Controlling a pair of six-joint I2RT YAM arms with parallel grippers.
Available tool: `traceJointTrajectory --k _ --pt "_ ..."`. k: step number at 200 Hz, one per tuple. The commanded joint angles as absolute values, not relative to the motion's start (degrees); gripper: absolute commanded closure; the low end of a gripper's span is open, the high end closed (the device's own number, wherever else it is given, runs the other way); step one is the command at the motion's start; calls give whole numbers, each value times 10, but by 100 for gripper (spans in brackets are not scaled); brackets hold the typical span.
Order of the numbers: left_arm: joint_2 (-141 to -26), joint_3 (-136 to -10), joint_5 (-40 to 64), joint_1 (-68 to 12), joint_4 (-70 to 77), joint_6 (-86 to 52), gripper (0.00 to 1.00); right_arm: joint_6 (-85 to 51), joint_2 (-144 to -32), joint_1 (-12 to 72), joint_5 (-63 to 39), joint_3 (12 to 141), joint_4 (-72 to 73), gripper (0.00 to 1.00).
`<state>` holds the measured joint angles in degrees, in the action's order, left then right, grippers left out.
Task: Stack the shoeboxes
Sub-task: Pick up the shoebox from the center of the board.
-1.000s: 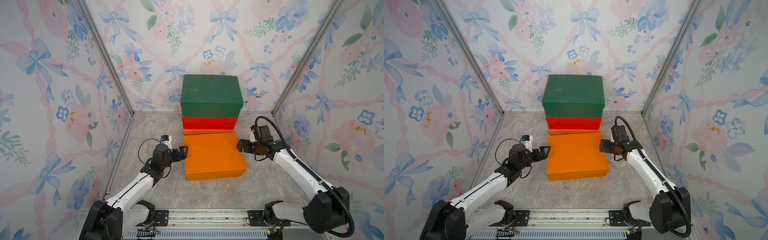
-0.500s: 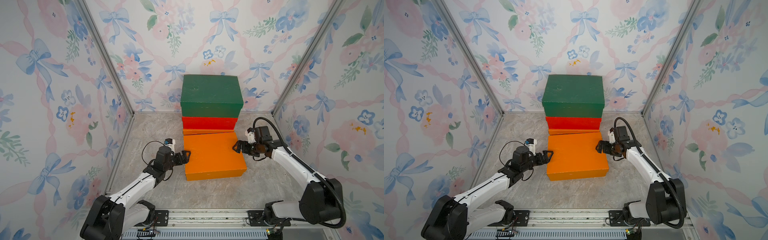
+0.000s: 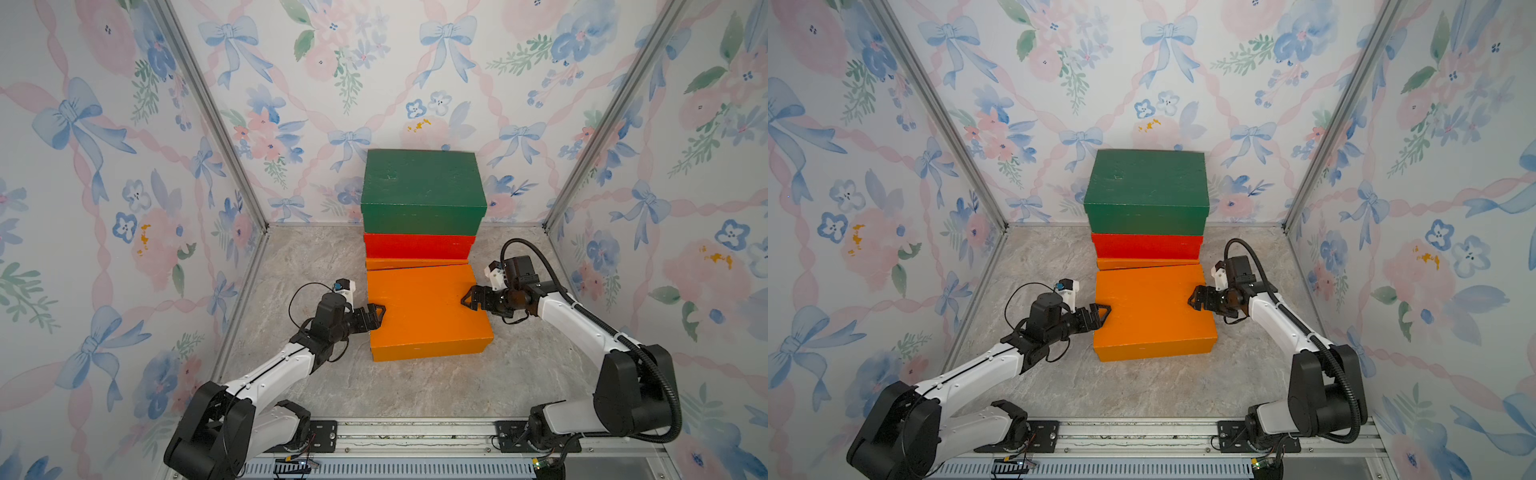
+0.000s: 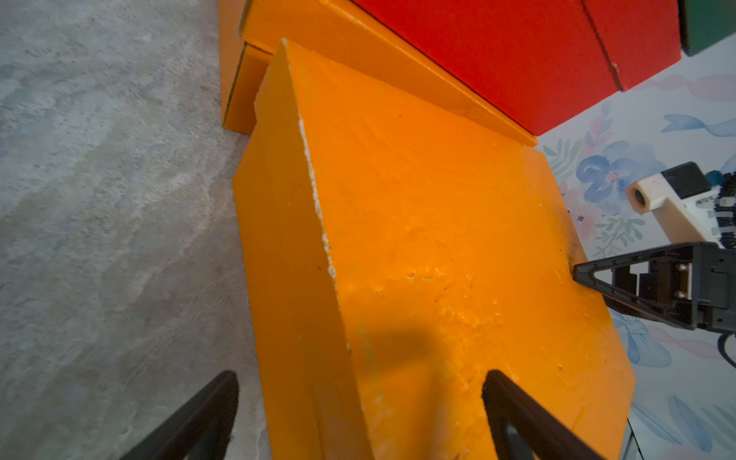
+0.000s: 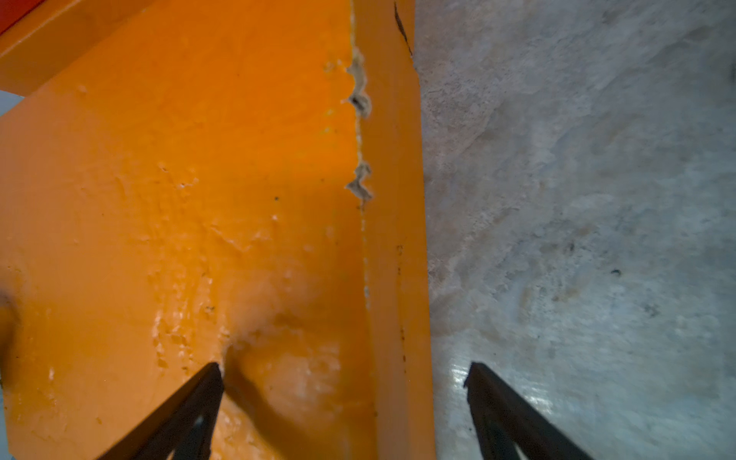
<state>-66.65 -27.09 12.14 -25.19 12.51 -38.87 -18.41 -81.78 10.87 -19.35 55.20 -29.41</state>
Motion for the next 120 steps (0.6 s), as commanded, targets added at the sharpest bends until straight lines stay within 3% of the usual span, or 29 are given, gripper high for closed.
traceJointTrajectory --k 1,120 --pt "-676 -267 135 -256 140 -393 2 -180 -829 105 -204 541 -289 6" --pt "-695 -280 155 -270 154 -398 5 -197 -815 134 -224 518 -276 11"
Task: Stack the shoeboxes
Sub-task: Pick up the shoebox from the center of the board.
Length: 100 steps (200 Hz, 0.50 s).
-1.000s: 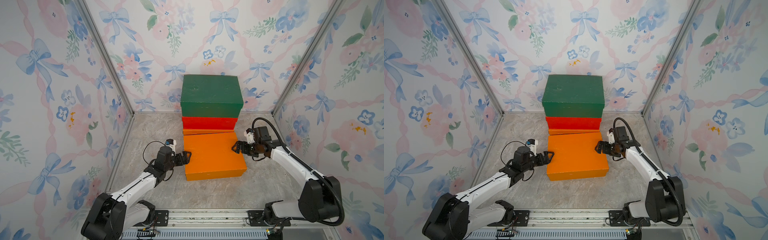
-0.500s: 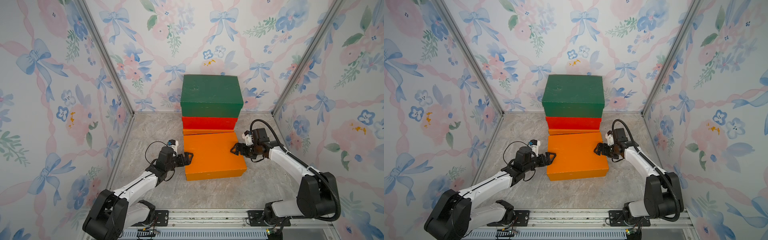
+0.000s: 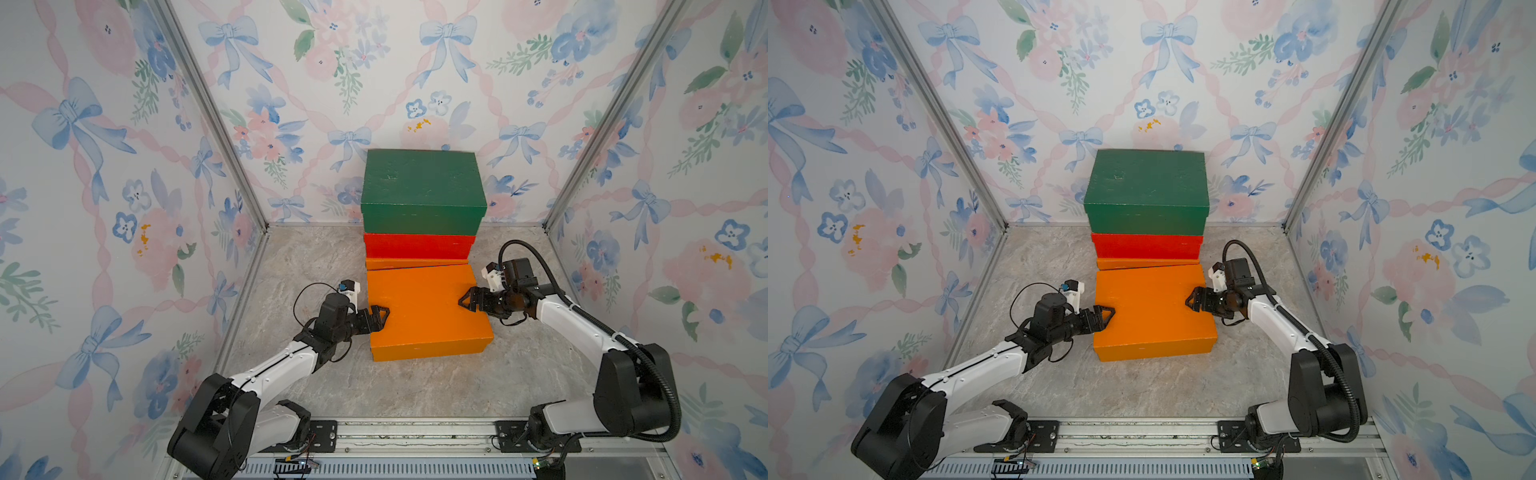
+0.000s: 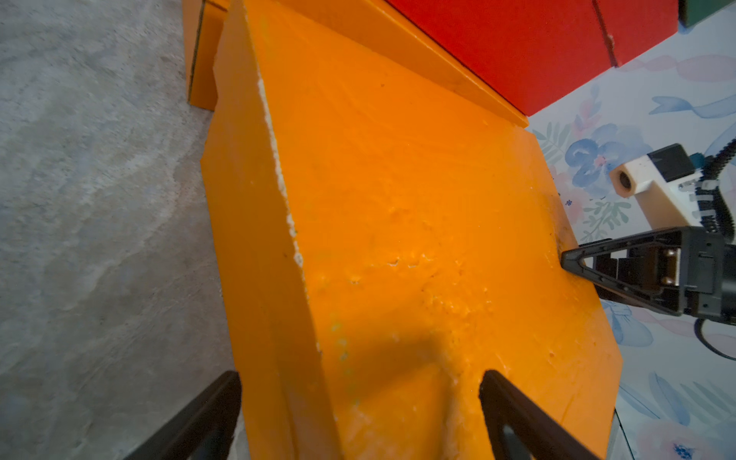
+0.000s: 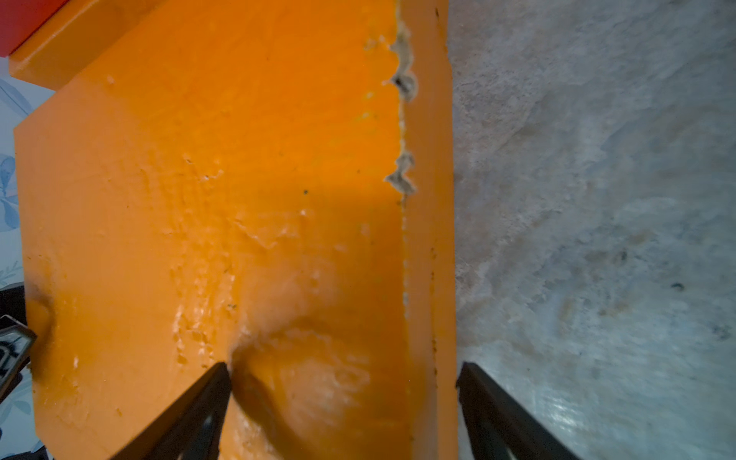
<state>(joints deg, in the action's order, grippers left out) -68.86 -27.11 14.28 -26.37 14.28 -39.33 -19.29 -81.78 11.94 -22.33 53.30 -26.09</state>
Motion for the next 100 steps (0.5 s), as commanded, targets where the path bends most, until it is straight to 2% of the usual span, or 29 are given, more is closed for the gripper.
traceJointTrajectory --k 1,100 --pt "-695 -280 155 -270 154 -398 5 -196 -815 134 -224 518 -275 11" --pt "-701 -286 156 -282 155 -400 8 -207 -796 168 -227 512 -277 13"
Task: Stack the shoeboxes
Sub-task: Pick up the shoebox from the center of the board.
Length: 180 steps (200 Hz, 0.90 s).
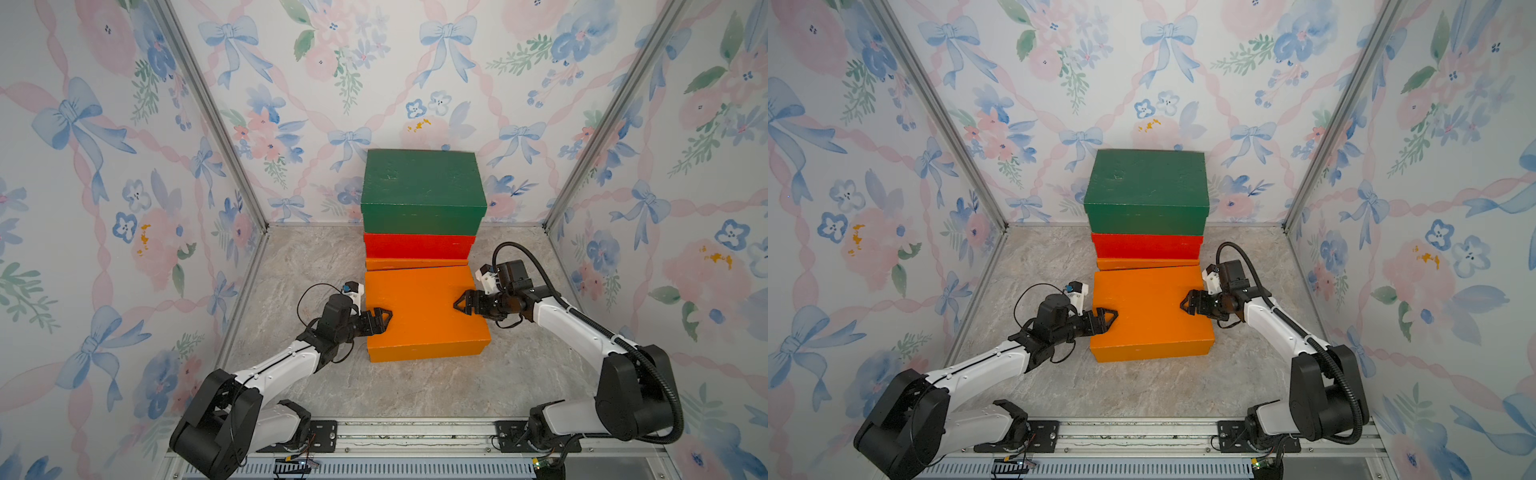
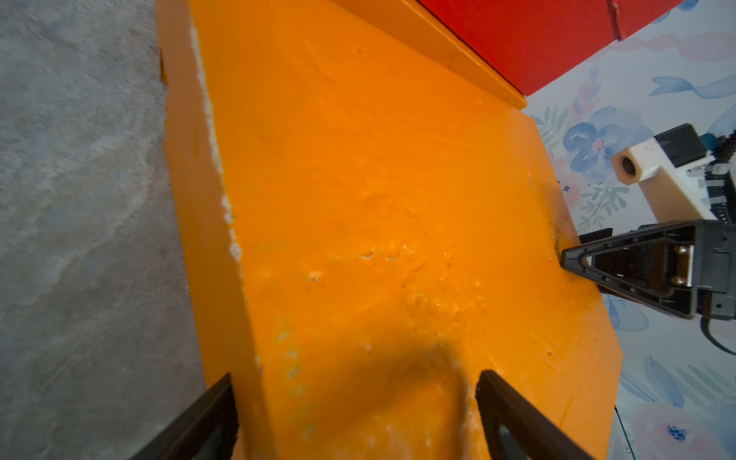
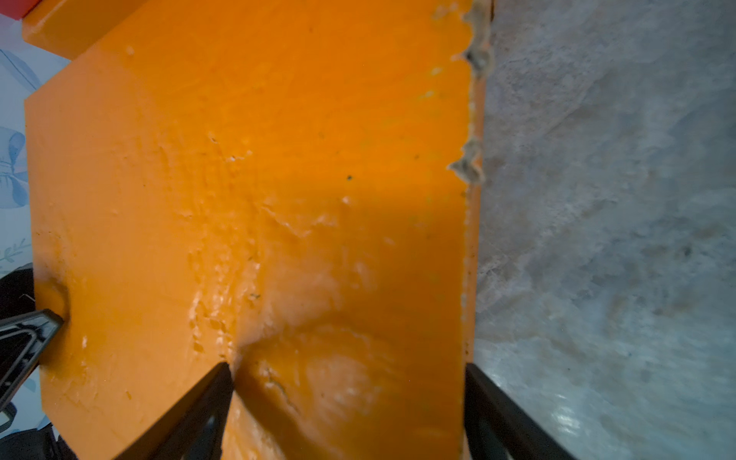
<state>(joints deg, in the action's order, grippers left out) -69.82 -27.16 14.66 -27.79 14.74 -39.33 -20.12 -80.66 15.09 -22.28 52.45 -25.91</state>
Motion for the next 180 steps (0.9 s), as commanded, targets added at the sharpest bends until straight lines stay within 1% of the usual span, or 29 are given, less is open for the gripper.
traceJointTrajectory --k 1,68,108,180 --pt "-702 -286 156 -282 155 -399 8 -207 -796 168 -227 512 -278 13" --pt "-698 -286 159 -287 158 -400 9 -216 -787 199 -226 515 -274 14" --pt "-690 -283 161 -288 157 -398 13 -220 -776 208 -226 515 -274 15" --pt "-655 -287 177 -288 157 -401 14 -225 -759 245 -225 537 -280 15"
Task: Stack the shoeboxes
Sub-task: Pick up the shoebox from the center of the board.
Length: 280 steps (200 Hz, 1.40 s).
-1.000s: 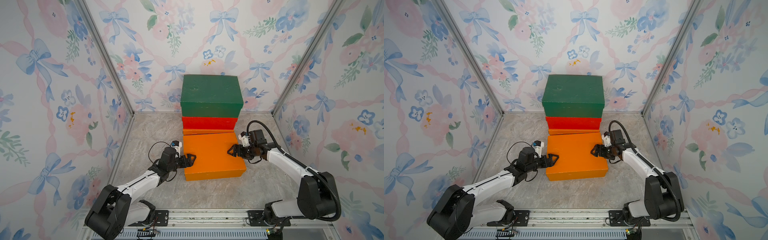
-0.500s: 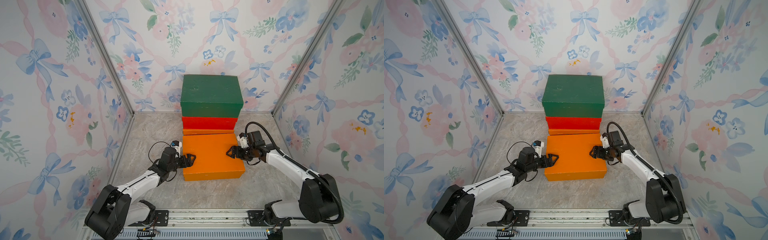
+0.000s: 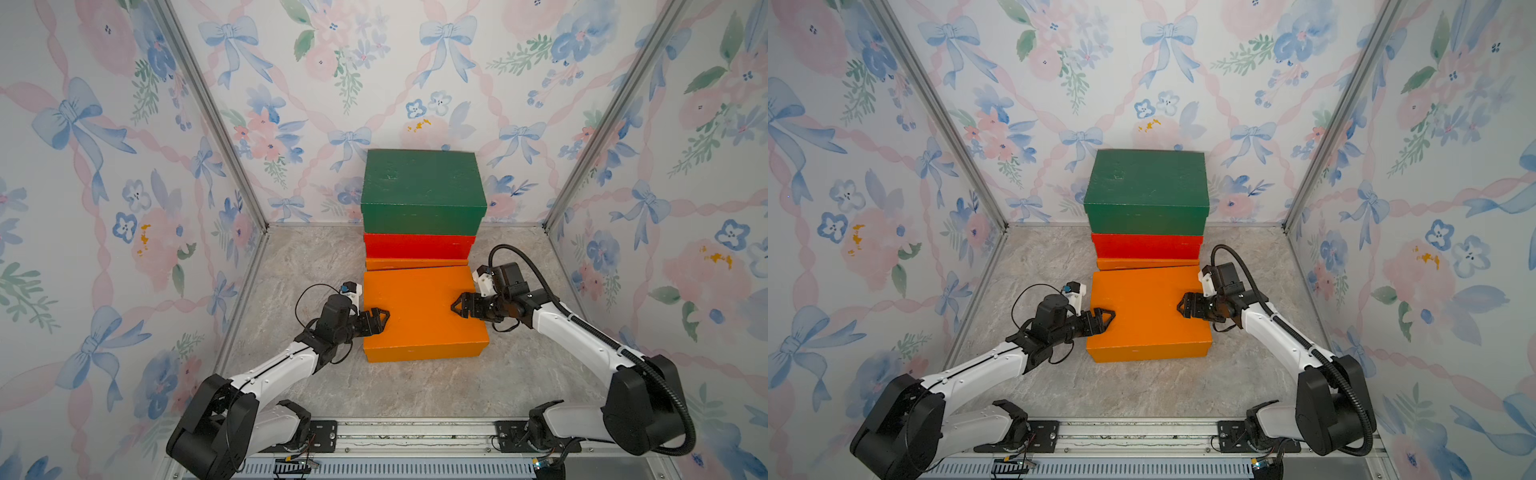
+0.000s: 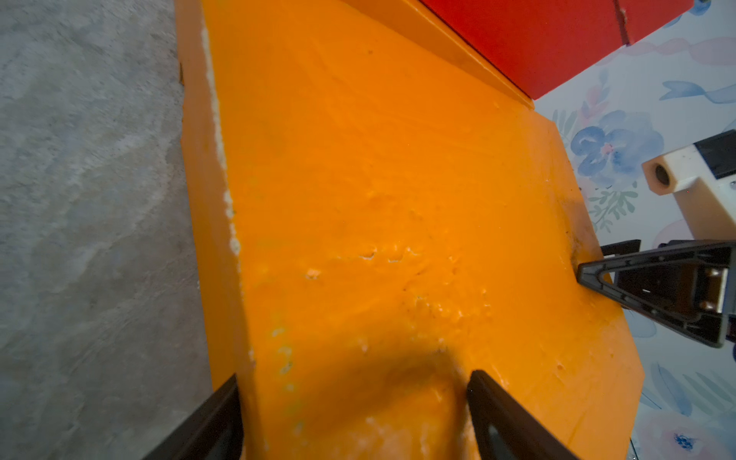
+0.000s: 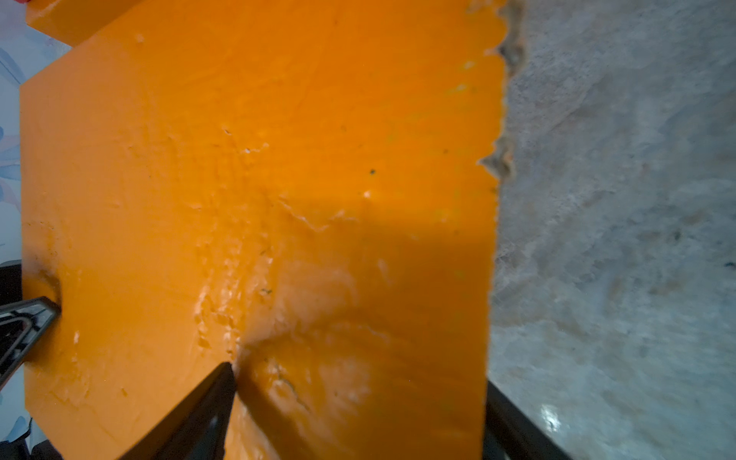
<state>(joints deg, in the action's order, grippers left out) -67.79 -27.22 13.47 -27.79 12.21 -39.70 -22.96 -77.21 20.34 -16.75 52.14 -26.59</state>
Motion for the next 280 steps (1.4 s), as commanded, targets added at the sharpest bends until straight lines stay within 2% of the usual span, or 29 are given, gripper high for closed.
traceJointTrajectory --k 1,280 --pt "-654 -287 177 -288 157 -401 14 -225 -760 245 -225 537 -281 15" --pt "-529 -366 162 -329 70 -402 16 -229 -664 294 -210 619 -343 18"
